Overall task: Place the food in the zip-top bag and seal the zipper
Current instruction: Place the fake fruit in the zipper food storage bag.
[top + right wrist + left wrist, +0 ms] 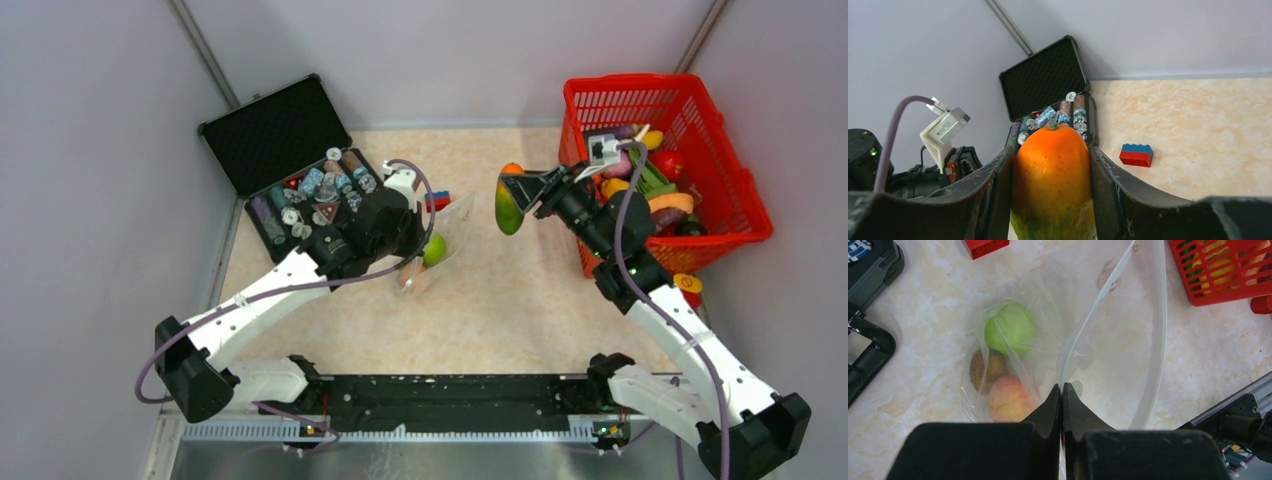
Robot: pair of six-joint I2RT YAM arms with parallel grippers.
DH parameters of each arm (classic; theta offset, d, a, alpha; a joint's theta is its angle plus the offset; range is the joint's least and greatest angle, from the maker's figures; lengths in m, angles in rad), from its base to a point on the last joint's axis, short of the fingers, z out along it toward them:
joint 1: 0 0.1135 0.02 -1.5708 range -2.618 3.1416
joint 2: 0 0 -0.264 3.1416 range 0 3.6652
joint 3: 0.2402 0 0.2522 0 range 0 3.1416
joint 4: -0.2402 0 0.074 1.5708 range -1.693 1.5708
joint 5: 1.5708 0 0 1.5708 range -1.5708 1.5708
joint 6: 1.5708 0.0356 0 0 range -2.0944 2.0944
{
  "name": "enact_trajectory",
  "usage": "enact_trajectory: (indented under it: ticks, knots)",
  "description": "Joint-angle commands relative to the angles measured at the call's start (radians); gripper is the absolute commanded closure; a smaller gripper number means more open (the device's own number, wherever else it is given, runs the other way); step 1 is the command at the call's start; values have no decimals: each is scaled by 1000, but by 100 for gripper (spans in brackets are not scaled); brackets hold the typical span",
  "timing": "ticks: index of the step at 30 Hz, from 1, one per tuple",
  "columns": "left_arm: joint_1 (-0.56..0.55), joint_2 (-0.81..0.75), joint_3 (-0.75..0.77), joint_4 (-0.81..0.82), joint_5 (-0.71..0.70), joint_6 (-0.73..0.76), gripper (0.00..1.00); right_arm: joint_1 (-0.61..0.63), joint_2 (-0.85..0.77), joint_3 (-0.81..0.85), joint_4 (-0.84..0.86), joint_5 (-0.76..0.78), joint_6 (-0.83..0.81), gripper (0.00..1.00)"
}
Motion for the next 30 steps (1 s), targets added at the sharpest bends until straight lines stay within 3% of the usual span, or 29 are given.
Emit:
enact_trajectory:
  ticks: [1,10,19,30]
  knots:
    - [2,-47,21,44,8,-15,100,94,4,-14,117,211,-31,94]
    - [3,-54,25,40,5,-18,100,287,68,-8,195,457,-29,94]
    - [3,-60,31,47,0,-25,100,494,152,-67,424,775,-76,94]
    - [2,-57,42,63,-2,-51,100,580,258,-138,582,948,-158,89]
